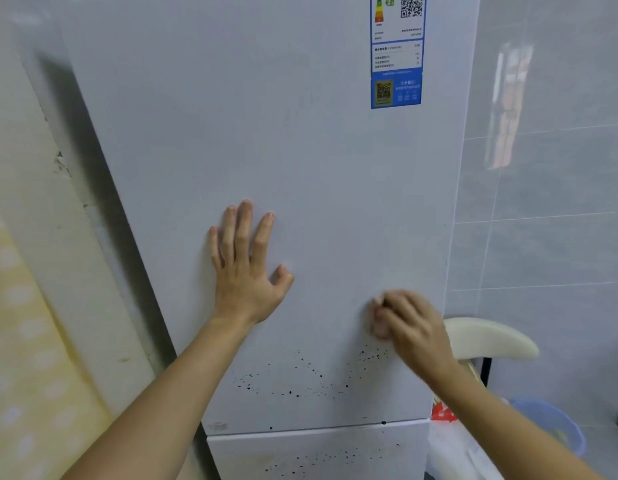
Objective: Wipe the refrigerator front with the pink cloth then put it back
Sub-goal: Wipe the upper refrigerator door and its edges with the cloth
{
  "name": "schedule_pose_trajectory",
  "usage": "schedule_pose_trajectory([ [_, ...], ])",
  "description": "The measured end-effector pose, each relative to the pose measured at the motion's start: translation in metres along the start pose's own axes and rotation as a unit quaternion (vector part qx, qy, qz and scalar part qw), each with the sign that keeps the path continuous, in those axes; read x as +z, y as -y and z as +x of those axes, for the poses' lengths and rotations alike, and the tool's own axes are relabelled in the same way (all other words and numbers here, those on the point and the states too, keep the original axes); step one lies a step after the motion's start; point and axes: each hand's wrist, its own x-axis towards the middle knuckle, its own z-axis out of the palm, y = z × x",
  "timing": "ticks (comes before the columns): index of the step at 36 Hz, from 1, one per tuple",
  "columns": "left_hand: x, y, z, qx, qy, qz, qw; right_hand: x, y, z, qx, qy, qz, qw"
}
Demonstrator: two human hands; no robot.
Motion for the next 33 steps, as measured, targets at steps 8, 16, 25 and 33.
schedule_pose_trajectory([
  [8, -0.001, 0.0, 0.001, 0.004, 0.001, 0.0, 1.0, -0.023, -0.013, -0.001, 0.032, 0.042, 0.016, 0.998],
  [16, -0.002, -0.008, 0.008, 0.023, 0.011, -0.006, 1.0, -0.08, -0.057, 0.146, 0.224, -0.176, 0.021, 0.958],
  [25, 0.003, -0.014, 0.006, 0.013, -0.008, -0.007, 1.0, -0.046, -0.037, 0.074, 0.257, -0.139, 0.019, 0.956],
  [33, 0.0, -0.021, 0.006, -0.002, -0.008, -0.015, 1.0, -0.031, 0.001, -0.035, 0.255, 0.079, 0.045, 0.963],
])
